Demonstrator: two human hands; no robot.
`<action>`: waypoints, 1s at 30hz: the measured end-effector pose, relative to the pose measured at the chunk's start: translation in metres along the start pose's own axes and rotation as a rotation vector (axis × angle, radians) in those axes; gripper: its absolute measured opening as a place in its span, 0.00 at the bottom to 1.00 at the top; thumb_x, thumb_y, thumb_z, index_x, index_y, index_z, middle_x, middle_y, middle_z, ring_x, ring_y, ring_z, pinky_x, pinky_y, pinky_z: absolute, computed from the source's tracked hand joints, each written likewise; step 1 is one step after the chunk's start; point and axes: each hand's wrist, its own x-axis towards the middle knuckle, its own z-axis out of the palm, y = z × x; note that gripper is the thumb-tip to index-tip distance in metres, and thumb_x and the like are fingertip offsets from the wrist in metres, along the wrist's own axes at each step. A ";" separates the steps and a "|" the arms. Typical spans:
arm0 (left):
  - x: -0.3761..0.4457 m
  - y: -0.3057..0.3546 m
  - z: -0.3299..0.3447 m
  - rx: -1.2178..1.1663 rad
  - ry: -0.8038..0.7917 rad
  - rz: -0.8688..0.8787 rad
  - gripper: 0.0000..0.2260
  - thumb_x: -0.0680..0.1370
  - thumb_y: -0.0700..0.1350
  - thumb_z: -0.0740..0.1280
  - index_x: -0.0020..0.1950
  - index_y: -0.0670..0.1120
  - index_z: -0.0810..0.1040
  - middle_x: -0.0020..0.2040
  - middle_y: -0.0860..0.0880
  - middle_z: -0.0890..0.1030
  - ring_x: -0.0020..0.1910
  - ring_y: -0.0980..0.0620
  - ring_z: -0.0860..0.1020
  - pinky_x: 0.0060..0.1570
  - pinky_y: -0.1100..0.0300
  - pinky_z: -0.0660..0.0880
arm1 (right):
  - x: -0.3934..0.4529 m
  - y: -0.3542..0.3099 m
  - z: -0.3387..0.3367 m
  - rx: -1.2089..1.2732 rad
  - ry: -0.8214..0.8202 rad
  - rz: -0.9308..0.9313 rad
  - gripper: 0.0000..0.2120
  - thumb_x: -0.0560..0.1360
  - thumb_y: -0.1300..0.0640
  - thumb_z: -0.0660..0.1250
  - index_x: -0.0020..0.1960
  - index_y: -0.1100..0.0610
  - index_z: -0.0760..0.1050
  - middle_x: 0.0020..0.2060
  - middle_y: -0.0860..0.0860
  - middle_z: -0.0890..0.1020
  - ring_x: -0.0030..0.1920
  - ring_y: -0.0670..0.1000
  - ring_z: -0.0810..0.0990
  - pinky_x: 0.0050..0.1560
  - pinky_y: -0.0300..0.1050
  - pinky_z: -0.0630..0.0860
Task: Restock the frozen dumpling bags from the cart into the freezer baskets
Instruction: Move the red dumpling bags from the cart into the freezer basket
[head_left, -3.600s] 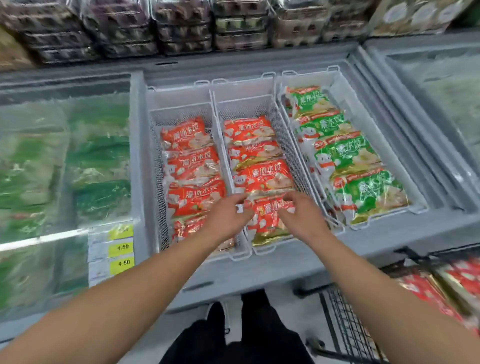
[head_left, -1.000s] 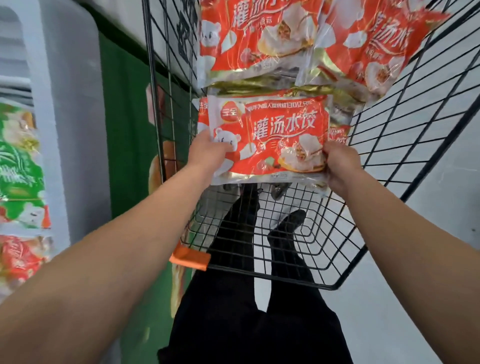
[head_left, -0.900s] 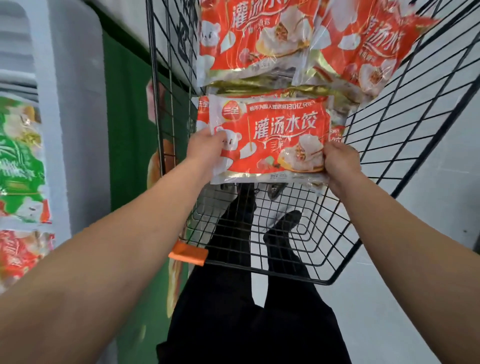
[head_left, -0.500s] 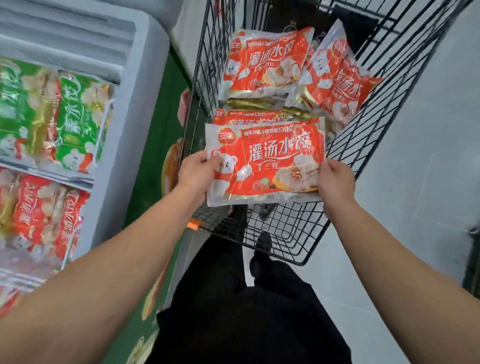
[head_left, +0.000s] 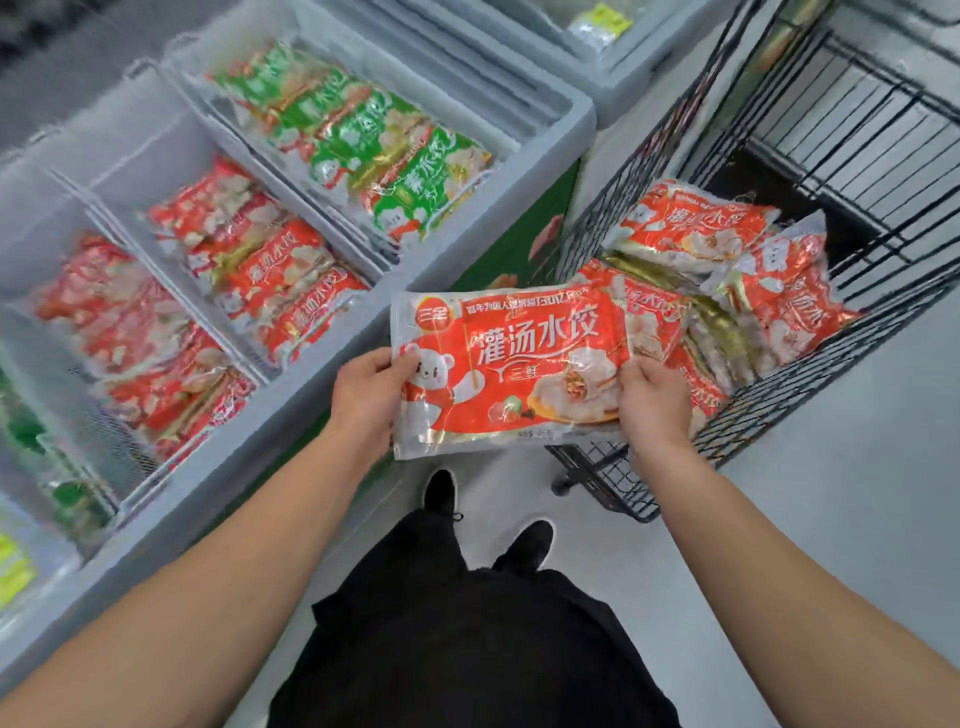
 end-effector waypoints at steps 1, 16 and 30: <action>-0.002 -0.002 -0.015 -0.030 0.023 -0.002 0.08 0.80 0.45 0.69 0.53 0.41 0.82 0.47 0.43 0.87 0.45 0.43 0.86 0.51 0.41 0.82 | -0.005 -0.007 0.010 -0.011 -0.021 -0.016 0.13 0.79 0.58 0.58 0.38 0.61 0.74 0.35 0.56 0.76 0.37 0.54 0.74 0.39 0.47 0.68; 0.039 -0.021 -0.245 -0.317 0.257 -0.025 0.06 0.80 0.43 0.69 0.46 0.44 0.84 0.44 0.46 0.87 0.44 0.45 0.86 0.49 0.43 0.82 | -0.083 -0.109 0.237 -0.180 -0.259 -0.241 0.14 0.79 0.56 0.60 0.36 0.55 0.76 0.38 0.51 0.82 0.42 0.52 0.78 0.46 0.48 0.74; 0.137 0.012 -0.274 -0.350 0.448 -0.089 0.08 0.78 0.45 0.71 0.39 0.47 0.83 0.42 0.48 0.87 0.45 0.45 0.86 0.52 0.44 0.82 | -0.015 -0.190 0.350 -0.394 -0.525 -0.339 0.12 0.77 0.63 0.58 0.35 0.57 0.68 0.31 0.55 0.65 0.32 0.49 0.62 0.33 0.44 0.57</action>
